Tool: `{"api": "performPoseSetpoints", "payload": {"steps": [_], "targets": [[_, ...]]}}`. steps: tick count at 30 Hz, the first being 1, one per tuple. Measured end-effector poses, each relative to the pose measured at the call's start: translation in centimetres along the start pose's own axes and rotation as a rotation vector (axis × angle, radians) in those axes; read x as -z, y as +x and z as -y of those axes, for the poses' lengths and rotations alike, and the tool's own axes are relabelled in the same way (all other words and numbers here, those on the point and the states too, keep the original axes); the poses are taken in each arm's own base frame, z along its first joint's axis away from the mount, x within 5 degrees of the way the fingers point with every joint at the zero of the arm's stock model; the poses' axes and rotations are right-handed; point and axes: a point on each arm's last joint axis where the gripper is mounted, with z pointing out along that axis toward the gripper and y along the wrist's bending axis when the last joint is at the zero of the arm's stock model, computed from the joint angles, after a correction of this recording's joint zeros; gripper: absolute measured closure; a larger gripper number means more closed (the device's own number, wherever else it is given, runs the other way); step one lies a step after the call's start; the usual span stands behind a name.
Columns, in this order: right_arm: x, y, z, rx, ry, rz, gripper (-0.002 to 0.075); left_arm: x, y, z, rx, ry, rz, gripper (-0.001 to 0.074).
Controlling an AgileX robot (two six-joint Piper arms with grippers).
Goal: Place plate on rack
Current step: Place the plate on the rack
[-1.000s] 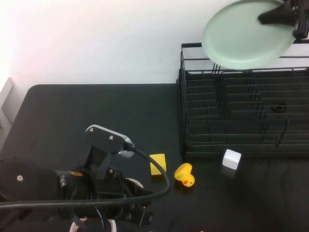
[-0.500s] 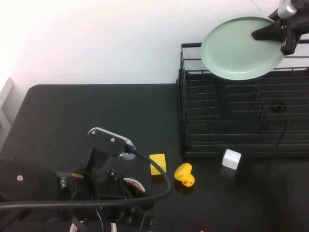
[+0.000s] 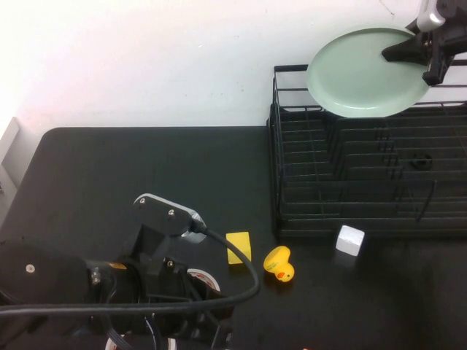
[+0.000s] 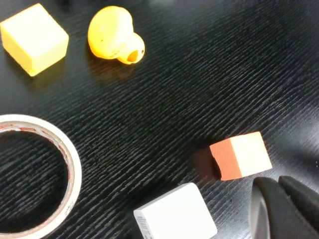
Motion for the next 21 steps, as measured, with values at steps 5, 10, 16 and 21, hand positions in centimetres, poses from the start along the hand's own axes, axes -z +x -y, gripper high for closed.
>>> {"api": "performPoseSetpoints", "payload": {"steps": [5, 10, 16, 21], "targets": [[0.00, 0.06, 0.01, 0.003, 0.001, -0.006, 0.0587, 0.00, 0.00, 0.00, 0.000, 0.000, 0.000, 0.0736], [0.00, 0.05, 0.05, 0.002, 0.005, -0.005, 0.0587, 0.00, 0.01, 0.01, 0.000, 0.001, -0.001, 0.0736], [0.00, -0.17, 0.20, -0.012, 0.022, 0.019, 0.0559, 0.00, 0.02, 0.02, 0.000, 0.002, -0.002, 0.0736], [-0.12, -0.10, 0.54, -0.073, 0.059, 0.030, 0.0386, 0.00, 0.02, 0.02, 0.000, 0.002, -0.002, 0.0736]]}}
